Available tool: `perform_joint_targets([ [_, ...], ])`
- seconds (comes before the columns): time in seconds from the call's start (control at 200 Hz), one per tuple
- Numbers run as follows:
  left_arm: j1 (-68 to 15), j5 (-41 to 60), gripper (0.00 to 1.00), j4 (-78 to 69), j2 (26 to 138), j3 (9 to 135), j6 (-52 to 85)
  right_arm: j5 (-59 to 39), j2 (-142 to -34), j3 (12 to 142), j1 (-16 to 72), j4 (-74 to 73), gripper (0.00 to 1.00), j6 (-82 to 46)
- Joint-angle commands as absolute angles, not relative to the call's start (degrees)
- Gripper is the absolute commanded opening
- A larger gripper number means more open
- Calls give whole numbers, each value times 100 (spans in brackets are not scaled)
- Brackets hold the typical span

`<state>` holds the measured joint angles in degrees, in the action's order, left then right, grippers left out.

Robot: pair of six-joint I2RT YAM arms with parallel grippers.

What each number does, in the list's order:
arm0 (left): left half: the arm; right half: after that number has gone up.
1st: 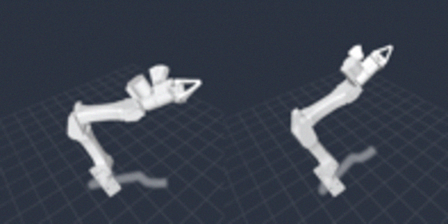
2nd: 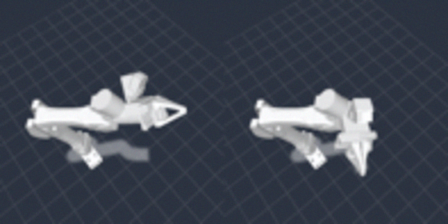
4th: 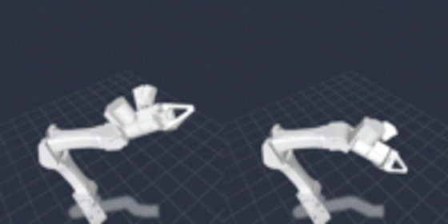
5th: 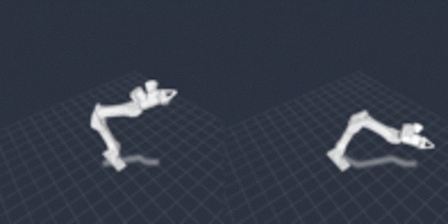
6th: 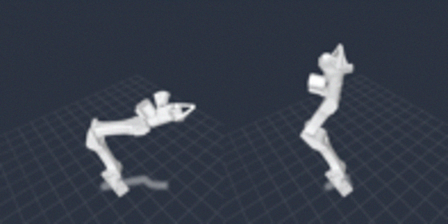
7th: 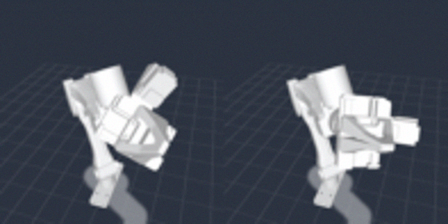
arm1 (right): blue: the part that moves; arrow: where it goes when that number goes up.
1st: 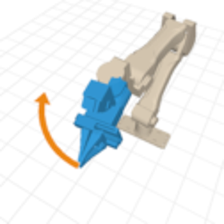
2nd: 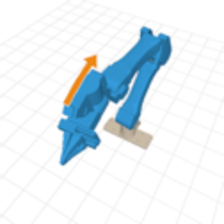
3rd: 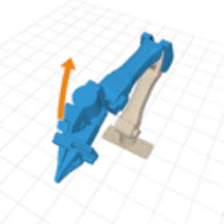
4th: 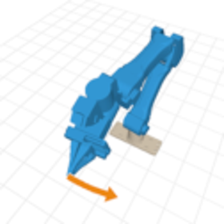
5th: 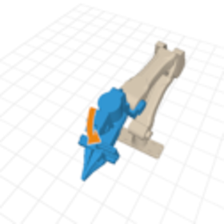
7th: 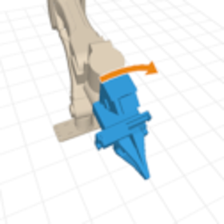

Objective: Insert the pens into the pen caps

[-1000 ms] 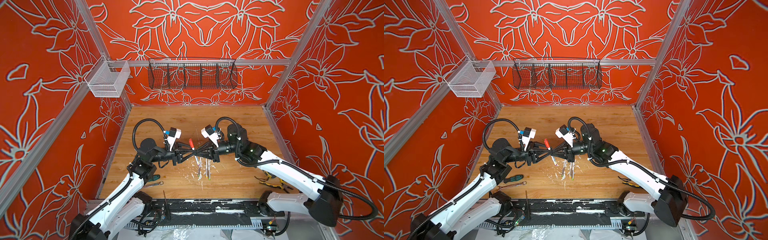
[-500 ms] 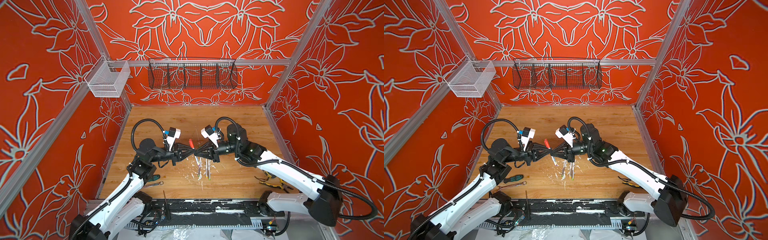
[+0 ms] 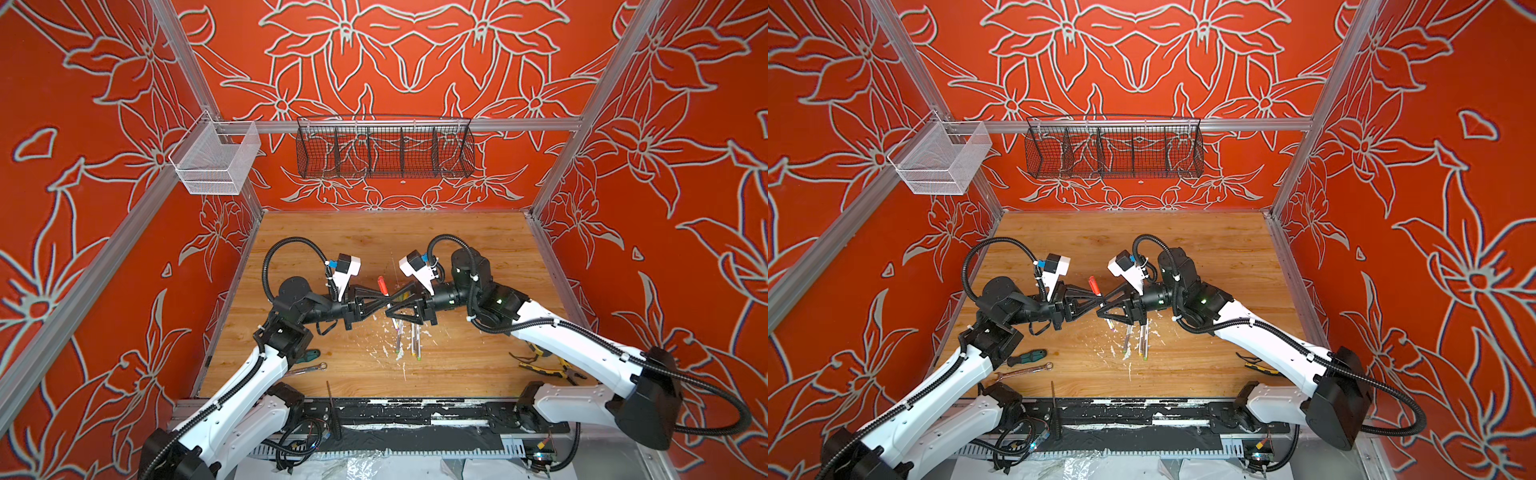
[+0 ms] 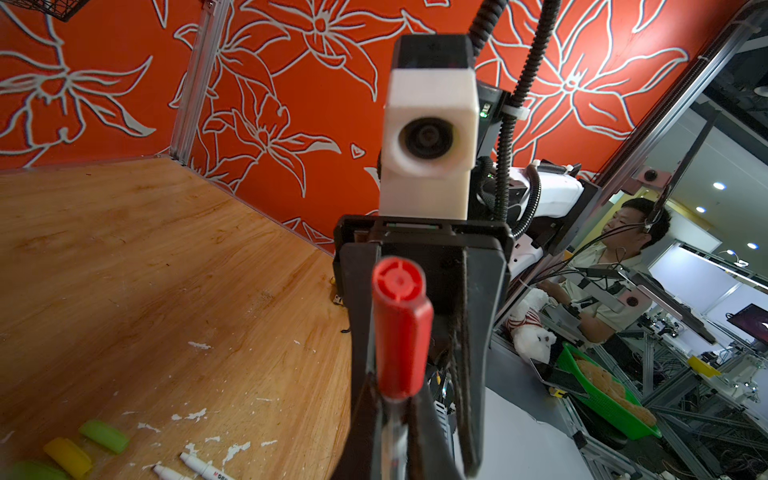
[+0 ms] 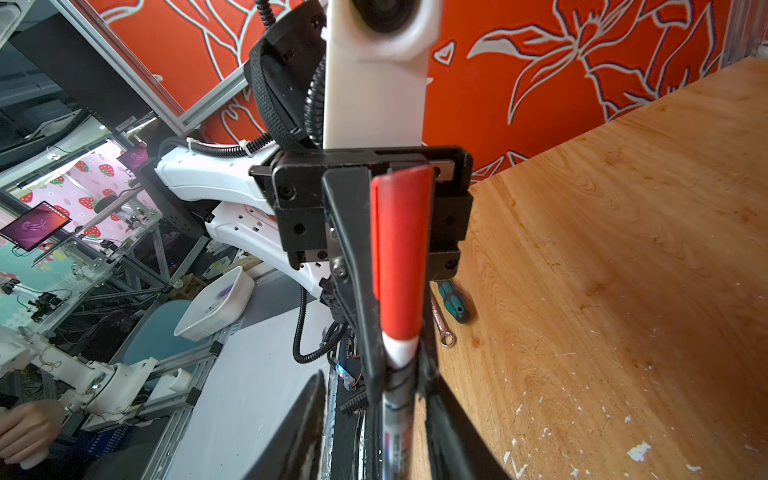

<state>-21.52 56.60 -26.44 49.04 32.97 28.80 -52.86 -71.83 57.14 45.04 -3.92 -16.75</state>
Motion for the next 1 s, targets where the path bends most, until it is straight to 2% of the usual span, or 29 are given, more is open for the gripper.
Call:
perform_joint_targets([
  [0.0,-2101,5682,0,-2871,4801,3265,2937,-5307,-7243,5652,4535,-606,43,-1692],
  [0.18,-2066,5672,0,-2882,4740,3252,2953,-5239,-7333,5636,4542,-539,43,-1627],
  [0.245,-2065,5676,0,-2881,4737,3248,2957,-5197,-7339,5610,4540,-568,40,-1635],
  [0.626,-2057,5748,0,-3021,4808,3227,3067,-5051,-7364,5657,4536,-514,2,-1679],
  [0.696,-2057,5701,12,-2989,4808,3239,3084,-5046,-7382,5703,4535,-390,0,-1662],
  [0.751,-2053,5631,31,-2924,4799,3253,3077,-5062,-7390,5713,4542,-327,0,-1645],
  [0.806,-2047,5575,55,-2874,4786,3264,3056,-5082,-7372,5688,4535,-312,0,-1635],
  [0.901,-2014,5391,82,-2711,4739,3283,3011,-5128,-7343,5652,4536,-256,0,-1615],
  [0.981,-1980,5222,99,-2558,4668,3301,2935,-5138,-7313,5627,4549,-187,0,-1576],
  [0.996,-1973,5189,99,-2520,4659,3308,2928,-5131,-7306,5625,4549,-181,0,-1568],
])
